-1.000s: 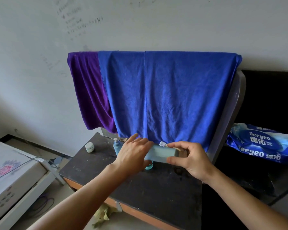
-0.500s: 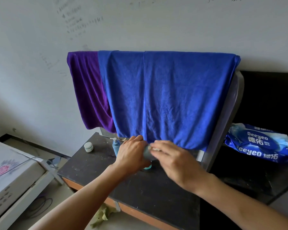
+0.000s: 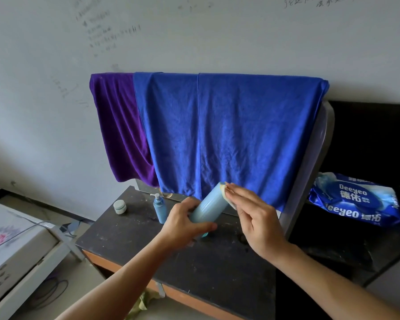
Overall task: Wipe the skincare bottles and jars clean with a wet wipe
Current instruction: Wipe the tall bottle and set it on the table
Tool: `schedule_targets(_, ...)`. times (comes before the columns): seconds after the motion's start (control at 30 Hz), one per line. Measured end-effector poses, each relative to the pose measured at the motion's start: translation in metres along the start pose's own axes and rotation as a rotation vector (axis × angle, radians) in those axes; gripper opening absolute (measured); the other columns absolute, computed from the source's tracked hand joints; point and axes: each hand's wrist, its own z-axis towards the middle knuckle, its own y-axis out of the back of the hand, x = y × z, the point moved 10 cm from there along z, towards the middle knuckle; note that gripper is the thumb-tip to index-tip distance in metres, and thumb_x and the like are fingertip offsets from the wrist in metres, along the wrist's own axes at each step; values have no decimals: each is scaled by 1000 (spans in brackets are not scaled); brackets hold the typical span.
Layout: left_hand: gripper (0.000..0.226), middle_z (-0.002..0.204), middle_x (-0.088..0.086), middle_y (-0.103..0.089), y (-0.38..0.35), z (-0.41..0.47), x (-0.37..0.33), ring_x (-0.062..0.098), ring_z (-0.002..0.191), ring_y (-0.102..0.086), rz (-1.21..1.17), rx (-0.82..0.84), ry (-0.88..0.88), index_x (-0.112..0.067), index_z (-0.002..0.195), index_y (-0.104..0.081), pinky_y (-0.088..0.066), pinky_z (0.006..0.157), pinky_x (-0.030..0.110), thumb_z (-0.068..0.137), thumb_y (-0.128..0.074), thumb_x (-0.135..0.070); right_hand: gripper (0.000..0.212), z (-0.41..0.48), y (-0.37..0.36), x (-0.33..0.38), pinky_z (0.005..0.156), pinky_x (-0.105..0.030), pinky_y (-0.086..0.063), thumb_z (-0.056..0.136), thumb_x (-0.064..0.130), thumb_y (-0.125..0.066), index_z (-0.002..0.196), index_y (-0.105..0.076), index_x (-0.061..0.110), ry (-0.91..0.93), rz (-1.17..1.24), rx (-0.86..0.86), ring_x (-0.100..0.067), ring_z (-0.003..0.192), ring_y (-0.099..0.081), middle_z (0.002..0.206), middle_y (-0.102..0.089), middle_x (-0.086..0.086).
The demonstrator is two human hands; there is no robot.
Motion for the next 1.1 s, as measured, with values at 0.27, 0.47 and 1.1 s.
schedule_targets(0.27, 46, 90, -18, -58, -13, -3, -2, 7, 86, -60, 24, -1, -205, -45, 96, -64, -50, 73, 29, 55, -84, -38, 34, 17, 21, 15, 102, -28, -45, 94, 5, -40, 119, -64, 8, -35, 57, 54, -8, 119, -56, 125, -63, 0)
schedule_targets(0.47, 46, 89, -9, -57, -17, -6, 1, 2, 84, -57, 55, 0, -266, -39, 97, -62, -43, 72, 14, 58, -85, -31, 40, -1, -4, 0, 105, -24, -40, 91, 6, -35, 119, -64, 7, -17, 22, 181, -11, 125, -52, 129, -61, -3)
schedule_targets(1.1, 81, 137, 18, -46, -23, 7, -1, 36, 127, -41, 584, -260, -621, -16, 138, -43, -38, 105, 47, 62, -72, -12, 43, -104, -77, -82, 79, -39, -54, 67, 16, -77, 105, -66, 1, -1177, 920, 37, -39, 94, -68, 102, -70, -20)
